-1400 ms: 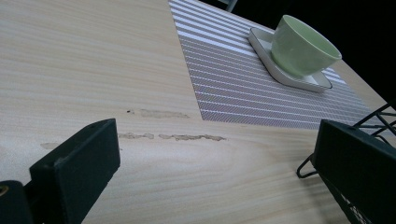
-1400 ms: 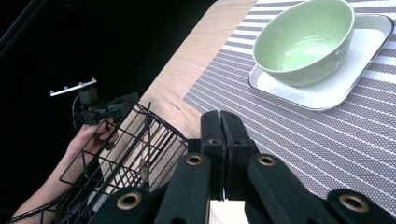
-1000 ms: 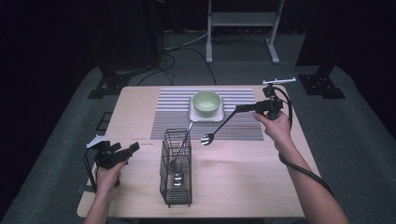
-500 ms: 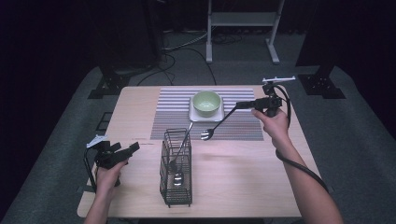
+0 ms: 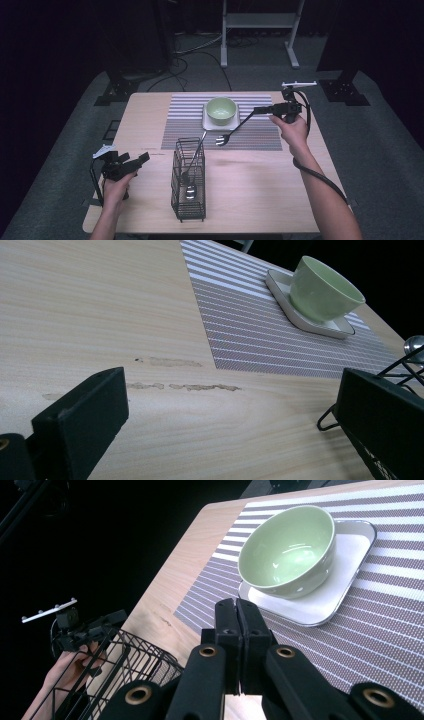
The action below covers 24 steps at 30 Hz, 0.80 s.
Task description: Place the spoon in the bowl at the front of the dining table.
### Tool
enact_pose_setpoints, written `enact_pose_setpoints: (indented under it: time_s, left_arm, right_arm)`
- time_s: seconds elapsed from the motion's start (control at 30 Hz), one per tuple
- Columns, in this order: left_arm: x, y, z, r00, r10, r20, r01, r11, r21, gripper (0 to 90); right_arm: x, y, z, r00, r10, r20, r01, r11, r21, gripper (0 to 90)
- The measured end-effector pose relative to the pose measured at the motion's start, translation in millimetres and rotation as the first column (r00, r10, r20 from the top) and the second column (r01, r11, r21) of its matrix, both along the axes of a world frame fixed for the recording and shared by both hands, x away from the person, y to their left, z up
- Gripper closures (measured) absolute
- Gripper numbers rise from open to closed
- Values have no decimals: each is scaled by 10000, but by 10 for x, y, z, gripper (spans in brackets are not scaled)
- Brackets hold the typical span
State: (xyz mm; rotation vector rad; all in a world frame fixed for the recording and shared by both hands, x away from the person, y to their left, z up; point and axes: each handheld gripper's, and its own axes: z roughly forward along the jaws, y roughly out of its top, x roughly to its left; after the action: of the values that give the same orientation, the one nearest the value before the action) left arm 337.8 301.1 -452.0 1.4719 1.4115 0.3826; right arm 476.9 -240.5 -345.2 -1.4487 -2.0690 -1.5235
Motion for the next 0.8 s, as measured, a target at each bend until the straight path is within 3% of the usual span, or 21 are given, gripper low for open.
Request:
enact_pose_setpoints:
  time_s: [0.8]
  left_arm:
    - [7, 7, -11, 10000, -2, -48, 2, 10000, 4, 0]
  right_arm:
    - [189, -10, 23, 9983, -583, -50, 583, 9983, -10, 889]
